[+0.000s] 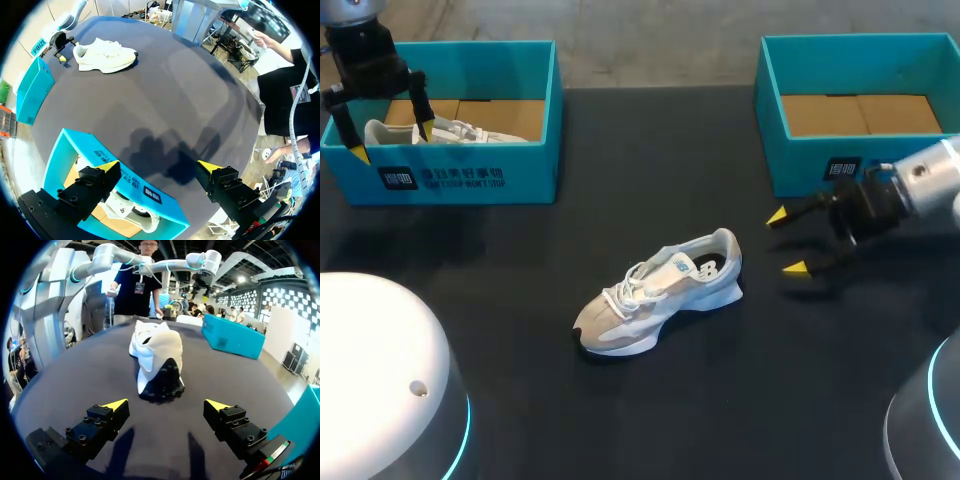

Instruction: Take the shoe out of the shoebox, open the shoe tongue, remove and reinsert the insole, then place the shoe into the shoebox

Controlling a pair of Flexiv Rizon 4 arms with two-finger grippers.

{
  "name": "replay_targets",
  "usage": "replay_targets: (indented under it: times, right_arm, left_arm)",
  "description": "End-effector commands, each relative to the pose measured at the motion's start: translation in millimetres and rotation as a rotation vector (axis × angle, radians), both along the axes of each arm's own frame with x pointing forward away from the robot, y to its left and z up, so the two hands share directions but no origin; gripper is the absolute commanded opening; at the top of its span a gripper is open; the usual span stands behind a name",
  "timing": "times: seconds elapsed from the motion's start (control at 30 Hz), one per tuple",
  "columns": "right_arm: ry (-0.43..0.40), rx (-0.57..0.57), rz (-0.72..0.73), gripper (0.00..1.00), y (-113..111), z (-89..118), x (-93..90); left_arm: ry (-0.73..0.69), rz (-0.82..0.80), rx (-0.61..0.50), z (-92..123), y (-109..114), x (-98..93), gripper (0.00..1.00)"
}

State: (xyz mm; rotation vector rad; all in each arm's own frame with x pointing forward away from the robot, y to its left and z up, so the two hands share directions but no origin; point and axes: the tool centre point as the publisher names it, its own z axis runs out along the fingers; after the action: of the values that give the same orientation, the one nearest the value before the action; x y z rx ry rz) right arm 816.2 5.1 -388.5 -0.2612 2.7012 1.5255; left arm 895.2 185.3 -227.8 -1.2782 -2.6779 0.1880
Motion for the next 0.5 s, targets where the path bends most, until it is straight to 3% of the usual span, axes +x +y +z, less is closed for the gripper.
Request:
replay_targets:
  times: [0.03,0.5]
  right_arm:
    - [0.038,-0.019,0.093,1.00,12.1,-6.1,17.7]
    - [0.065,-0.041,0.229,1.00,29.3,-12.0,28.3]
  left_arm:
    - [-0.003,0.000,0.000,-0.2,0.4,-0.9,1.00]
    - [-0.003,0.000,0.000,-0.2,0.4,-0.9,1.00]
